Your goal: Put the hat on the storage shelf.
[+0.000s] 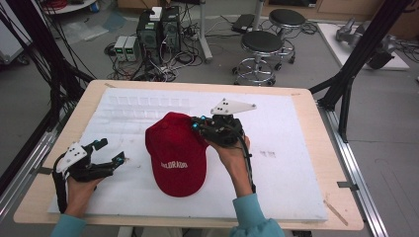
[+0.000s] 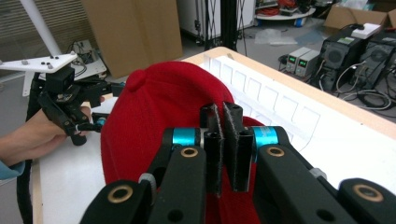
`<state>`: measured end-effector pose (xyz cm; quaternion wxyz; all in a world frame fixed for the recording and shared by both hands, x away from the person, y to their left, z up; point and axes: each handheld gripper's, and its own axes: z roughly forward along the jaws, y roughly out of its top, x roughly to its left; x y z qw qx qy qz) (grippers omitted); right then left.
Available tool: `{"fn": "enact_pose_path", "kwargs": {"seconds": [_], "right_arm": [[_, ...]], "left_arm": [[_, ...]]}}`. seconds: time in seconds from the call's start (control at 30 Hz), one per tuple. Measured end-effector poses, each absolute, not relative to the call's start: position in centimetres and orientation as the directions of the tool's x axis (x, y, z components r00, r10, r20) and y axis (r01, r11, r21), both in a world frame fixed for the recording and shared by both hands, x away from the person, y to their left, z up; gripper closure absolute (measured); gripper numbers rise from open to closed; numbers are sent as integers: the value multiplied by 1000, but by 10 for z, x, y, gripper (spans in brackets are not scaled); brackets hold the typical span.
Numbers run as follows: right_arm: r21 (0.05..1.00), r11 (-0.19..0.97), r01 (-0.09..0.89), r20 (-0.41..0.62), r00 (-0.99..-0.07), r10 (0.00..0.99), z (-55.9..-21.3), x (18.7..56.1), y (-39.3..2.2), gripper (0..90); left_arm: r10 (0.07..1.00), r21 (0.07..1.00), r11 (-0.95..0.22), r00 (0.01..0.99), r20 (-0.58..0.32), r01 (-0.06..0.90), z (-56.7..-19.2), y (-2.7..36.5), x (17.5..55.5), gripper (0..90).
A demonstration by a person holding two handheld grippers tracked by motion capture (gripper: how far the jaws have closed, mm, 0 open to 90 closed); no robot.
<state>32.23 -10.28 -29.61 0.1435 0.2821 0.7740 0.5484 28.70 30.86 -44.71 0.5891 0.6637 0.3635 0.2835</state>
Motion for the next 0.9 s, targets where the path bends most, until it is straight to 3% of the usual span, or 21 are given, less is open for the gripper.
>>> {"fn": "enact_pose_path", "kwargs": {"seconds": [0.4, 0.9], "right_arm": [[959, 151, 238, 76, -735, 674, -283, 315, -120, 870], [955, 155, 251, 79, -722, 687, -281, 310, -127, 869]], "left_arm": [[809, 988, -44, 586, -53, 150, -444, 306, 286, 136], [742, 985, -57, 667, -68, 164, -409, 277, 278, 132]]}}
